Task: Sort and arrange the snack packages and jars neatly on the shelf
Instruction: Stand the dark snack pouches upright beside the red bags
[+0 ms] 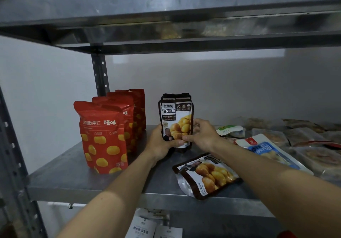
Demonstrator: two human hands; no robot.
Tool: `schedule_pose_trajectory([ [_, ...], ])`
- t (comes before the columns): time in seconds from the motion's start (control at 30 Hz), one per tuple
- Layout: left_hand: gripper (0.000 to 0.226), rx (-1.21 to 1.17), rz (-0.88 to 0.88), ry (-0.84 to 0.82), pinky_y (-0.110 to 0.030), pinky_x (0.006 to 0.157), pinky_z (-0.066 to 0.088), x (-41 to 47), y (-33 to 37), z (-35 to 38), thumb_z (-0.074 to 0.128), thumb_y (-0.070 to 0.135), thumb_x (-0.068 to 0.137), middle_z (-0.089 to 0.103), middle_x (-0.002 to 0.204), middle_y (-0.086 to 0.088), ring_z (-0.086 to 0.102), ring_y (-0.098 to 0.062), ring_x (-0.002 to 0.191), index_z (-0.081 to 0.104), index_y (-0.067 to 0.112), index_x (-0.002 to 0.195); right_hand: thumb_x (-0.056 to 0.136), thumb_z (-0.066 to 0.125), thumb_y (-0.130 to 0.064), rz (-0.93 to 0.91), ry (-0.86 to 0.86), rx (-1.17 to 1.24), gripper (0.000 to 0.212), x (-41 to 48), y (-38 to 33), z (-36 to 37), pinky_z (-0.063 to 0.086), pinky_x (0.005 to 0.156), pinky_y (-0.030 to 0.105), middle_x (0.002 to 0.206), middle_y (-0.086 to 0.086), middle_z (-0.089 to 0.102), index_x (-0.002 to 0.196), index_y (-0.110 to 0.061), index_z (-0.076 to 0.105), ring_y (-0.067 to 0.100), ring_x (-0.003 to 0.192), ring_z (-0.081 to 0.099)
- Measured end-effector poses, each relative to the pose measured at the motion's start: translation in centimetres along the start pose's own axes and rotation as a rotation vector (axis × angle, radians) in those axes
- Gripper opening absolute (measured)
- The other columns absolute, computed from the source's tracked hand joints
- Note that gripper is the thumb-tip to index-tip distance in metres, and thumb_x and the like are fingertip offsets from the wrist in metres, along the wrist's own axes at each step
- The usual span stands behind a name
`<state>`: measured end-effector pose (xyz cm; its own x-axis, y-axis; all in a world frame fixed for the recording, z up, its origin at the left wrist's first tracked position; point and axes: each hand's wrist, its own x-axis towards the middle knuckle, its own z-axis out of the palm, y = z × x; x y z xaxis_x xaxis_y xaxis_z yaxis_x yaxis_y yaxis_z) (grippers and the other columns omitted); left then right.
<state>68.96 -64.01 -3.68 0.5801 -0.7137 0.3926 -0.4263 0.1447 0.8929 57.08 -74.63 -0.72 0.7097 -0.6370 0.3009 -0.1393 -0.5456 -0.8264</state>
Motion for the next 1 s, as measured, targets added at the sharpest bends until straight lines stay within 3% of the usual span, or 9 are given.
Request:
schedule_pose_trajectory([
  [0.23,0.062,0.043,-0.027,-0.012,-0.035,0.094,0.051,-0.4,0.4,0.1,0.083,0.002,0.067,0.069,0.111,0.003,0.065,-0.012,0.103,0.057,0.015,0.122,0.078,0.077,-0.005,0.010,-0.026,-0.012,0.042,-0.2,-0.2,-0.6,0.054,0.083,0.027,0.098,0.007,0.071,0.116,-0.006,0.058,0.017,0.093,0.068],
  [0.37,0.065,0.069,-0.061,0.024,-0.024,0.084,0.051,-0.8,0.8,0.0,0.087,0.007,0.064,0.066,0.107,0.006,0.063,-0.011,0.099,0.054,0.013,0.119,0.076,0.081,-0.010,0.033,0.003,-0.058,0.044,-0.6,-0.5,-0.7,0.051,0.081,0.027,0.072,-0.007,0.060,0.114,-0.006,0.058,0.006,0.070,0.059],
  [0.43,0.065,0.102,-0.081,0.069,-0.020,0.078,0.048,-1.2,1.2,-0.3,0.087,0.011,0.064,0.062,0.103,0.007,0.059,-0.007,0.092,0.050,0.015,0.117,0.073,0.084,-0.013,0.056,0.020,-0.079,0.052,-1.0,-0.8,-1.2,0.052,0.087,0.031,0.087,0.000,0.068,0.116,-0.008,0.056,0.014,0.087,0.065],
  [0.53,0.070,0.158,-0.108,0.106,-0.025,0.083,0.047,-2.0,1.6,-0.8,0.087,0.016,0.066,0.058,0.107,0.003,0.055,-0.007,0.089,0.046,0.013,0.122,0.068,0.087,-0.018,0.100,0.050,-0.134,0.069,-2.1,-1.8,-2.0,0.048,0.093,0.032,0.115,0.009,0.067,0.126,-0.009,0.051,0.023,0.111,0.060],
  [0.67,0.066,0.217,-0.129,0.167,-0.030,0.089,0.047,-3.4,1.8,-1.8,0.086,0.022,0.068,0.053,0.106,-0.001,0.052,-0.016,0.099,0.048,0.010,0.121,0.066,0.089,-0.026,0.142,0.126,-0.159,0.073,-3.7,-2.6,-2.6,0.051,0.096,0.044,0.115,0.010,0.063,0.126,-0.010,0.051,0.027,0.110,0.059],
  [0.77,0.044,0.283,-0.120,0.166,-0.031,0.080,0.047,-4.6,2.4,-1.9,0.081,0.032,0.074,0.057,0.087,0.000,0.055,-0.018,0.089,0.057,0.010,0.104,0.071,0.085,-0.027,0.155,0.192,-0.189,0.063,-5.2,-3.0,-3.1,0.052,0.093,0.043,0.114,0.010,0.061,0.122,-0.010,0.052,0.027,0.106,0.060],
  [0.83,0.041,0.291,-0.136,0.102,-0.032,0.081,0.048,-5.2,3.0,-1.6,0.075,0.045,0.077,0.063,0.090,-0.003,0.059,-0.017,0.088,0.064,0.011,0.097,0.075,0.082,-0.024,0.155,0.252,-0.262,0.047,-6.5,-3.3,-3.5,0.052,0.086,0.036,0.104,0.007,0.060,0.111,-0.007,0.057,0.022,0.099,0.058],
  [0.9,0.046,0.290,-0.187,-0.054,-0.030,0.081,0.047,-6.2,4.2,-1.0,0.066,0.057,0.079,0.066,0.098,-0.003,0.060,-0.016,0.093,0.068,0.015,0.096,0.080,0.078,-0.023,0.161,0.295,-0.374,0.025,-8.2,-3.4,-3.8,0.048,0.063,0.028,0.079,0.005,0.059,0.084,-0.005,0.061,0.018,0.074,0.056],
  [1.0,0.048,0.328,-0.244,-0.260,-0.026,0.083,0.045,-7.6,5.3,0.4,0.069,0.055,0.077,0.069,0.102,0.000,0.061,-0.013,0.096,0.071,0.013,0.098,0.084,0.070,-0.027,0.261,0.228,-0.522,0.028,-10.9,-3.3,-4.0,0.039,0.044,0.025,0.072,0.007,0.060,0.070,-0.009,0.055,0.020,0.059,0.059],
])
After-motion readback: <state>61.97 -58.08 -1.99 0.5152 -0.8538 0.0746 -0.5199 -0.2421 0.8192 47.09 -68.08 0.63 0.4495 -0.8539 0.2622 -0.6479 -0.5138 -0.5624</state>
